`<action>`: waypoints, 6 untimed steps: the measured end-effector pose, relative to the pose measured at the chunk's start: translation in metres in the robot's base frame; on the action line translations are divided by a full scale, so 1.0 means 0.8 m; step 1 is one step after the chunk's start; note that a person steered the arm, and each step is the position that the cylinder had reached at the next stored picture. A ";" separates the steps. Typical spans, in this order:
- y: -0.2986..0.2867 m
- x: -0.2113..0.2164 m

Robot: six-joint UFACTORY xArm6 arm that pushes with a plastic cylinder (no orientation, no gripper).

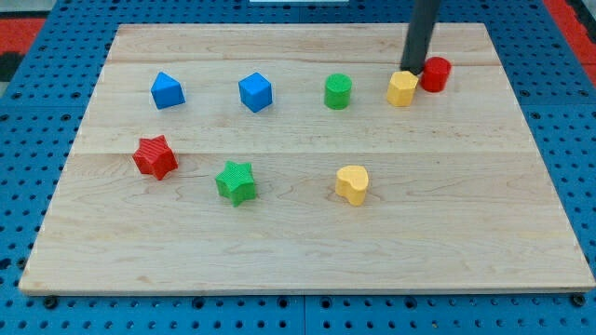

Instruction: Move the red circle slightly right

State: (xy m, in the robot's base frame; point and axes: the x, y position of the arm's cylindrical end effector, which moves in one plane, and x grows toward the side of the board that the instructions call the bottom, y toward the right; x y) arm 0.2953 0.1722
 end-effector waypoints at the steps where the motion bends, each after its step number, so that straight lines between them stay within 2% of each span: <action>1: 0.011 -0.001; 3: 0.018 -0.017; 4: 0.020 -0.048; 5: 0.081 -0.036; 6: 0.085 -0.015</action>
State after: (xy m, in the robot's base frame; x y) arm 0.2836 0.2398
